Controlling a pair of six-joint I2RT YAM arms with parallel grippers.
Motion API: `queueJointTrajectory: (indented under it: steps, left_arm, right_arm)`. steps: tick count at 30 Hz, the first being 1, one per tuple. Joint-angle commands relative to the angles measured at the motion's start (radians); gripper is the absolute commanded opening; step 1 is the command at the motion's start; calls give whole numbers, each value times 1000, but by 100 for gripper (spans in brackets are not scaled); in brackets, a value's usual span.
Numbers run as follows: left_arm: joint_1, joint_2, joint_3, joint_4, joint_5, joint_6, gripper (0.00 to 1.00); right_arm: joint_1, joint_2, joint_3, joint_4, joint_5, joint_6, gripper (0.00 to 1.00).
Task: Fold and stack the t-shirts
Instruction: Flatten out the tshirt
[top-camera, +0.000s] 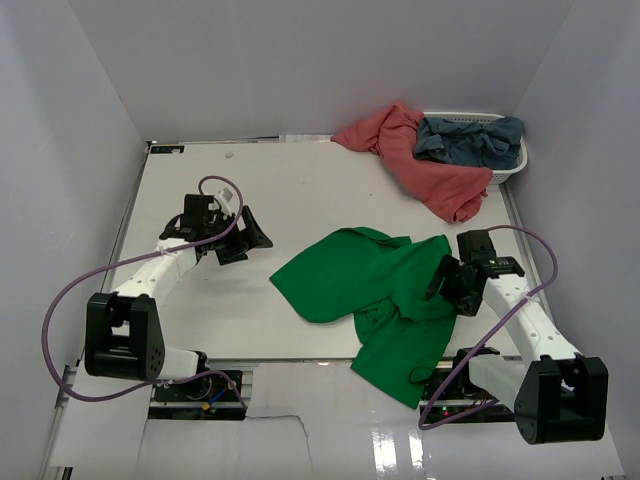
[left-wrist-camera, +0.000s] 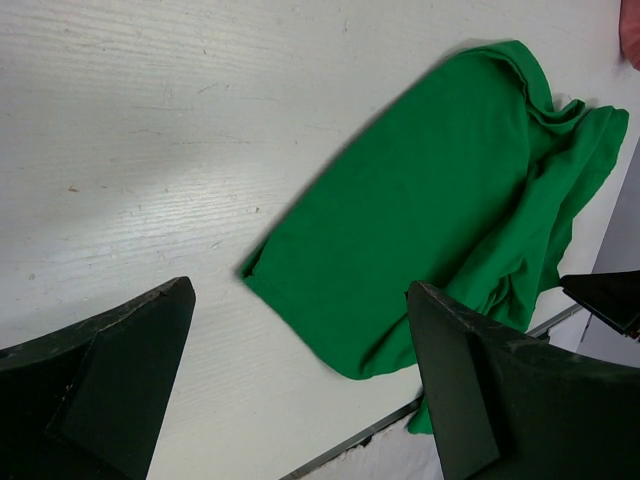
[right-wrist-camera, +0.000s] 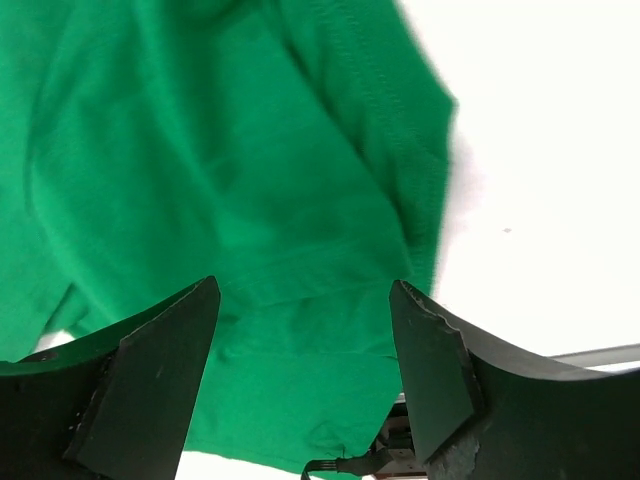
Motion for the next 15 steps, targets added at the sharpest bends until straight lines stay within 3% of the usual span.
queueJointTrajectory:
  steps: [1,12,15]
  left_arm:
    - [0,-4,43,6,-8,15,98]
    - [0,-14,42,4,-20,26,98]
    - [2,-14,42,1,-22,31,98]
  right_arm:
    - [-5,-2,1,-16,97,60,75]
    - [-7,67,-9,-10,140,91,64]
    - [-7,76,-16,7,136,95,54]
